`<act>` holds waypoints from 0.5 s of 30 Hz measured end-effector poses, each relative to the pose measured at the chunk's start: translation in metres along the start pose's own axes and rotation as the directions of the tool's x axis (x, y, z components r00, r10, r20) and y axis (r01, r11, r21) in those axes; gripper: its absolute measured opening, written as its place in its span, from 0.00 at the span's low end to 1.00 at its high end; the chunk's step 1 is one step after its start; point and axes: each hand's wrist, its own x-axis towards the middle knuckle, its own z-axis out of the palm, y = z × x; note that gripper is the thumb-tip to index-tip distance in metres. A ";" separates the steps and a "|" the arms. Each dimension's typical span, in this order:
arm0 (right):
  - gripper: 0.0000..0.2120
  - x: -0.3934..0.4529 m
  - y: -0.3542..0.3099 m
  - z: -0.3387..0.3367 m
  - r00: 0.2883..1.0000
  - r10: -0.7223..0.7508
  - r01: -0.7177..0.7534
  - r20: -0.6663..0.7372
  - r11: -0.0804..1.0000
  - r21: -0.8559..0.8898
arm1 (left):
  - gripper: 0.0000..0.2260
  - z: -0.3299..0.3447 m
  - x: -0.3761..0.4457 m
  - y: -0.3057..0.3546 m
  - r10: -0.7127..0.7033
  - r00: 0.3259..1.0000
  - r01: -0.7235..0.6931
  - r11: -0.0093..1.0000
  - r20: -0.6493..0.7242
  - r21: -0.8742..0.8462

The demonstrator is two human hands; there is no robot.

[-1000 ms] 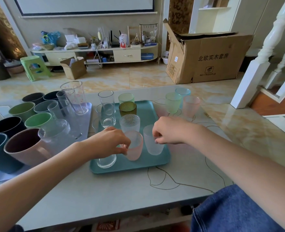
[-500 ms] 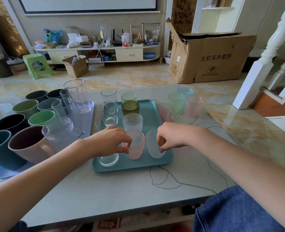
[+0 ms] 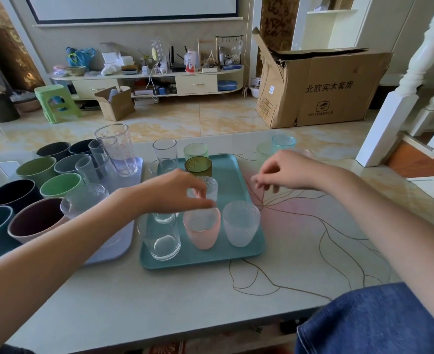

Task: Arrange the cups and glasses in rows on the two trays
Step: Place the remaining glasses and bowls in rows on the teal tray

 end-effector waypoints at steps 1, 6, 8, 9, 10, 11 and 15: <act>0.11 0.004 0.014 -0.004 0.995 0.033 -0.035 -0.091 0.999 -0.023 | 0.13 -0.004 0.011 0.002 -0.003 1.000 0.003 1.000 -0.031 -0.007; 0.15 0.028 0.089 -0.002 0.909 0.286 -0.353 -0.303 0.916 -0.193 | 0.08 -0.004 0.084 0.008 0.029 0.987 -0.020 0.998 -0.161 0.058; 0.22 0.035 0.103 0.001 0.903 0.321 -0.384 -0.284 0.901 -0.203 | 0.09 0.004 0.117 0.015 0.067 0.982 -0.044 0.990 -0.177 0.133; 0.24 0.039 0.107 0.003 0.905 0.314 -0.379 -0.287 0.901 -0.210 | 0.09 0.009 0.133 0.019 0.086 0.980 -0.056 0.985 -0.180 0.164; 0.26 0.043 0.110 0.004 0.907 0.304 -0.374 -0.293 0.901 -0.222 | 0.10 0.014 0.149 0.024 0.099 0.977 -0.064 0.981 -0.187 0.186; 0.27 0.048 0.112 0.006 0.907 0.298 -0.371 -0.298 0.900 -0.229 | 0.12 0.020 0.164 0.028 0.103 0.976 -0.063 0.977 -0.192 0.204; 0.28 0.058 0.119 0.014 0.906 0.320 -0.388 -0.279 0.890 -0.239 | 0.19 0.041 0.215 0.036 0.092 0.976 -0.039 0.966 -0.197 0.257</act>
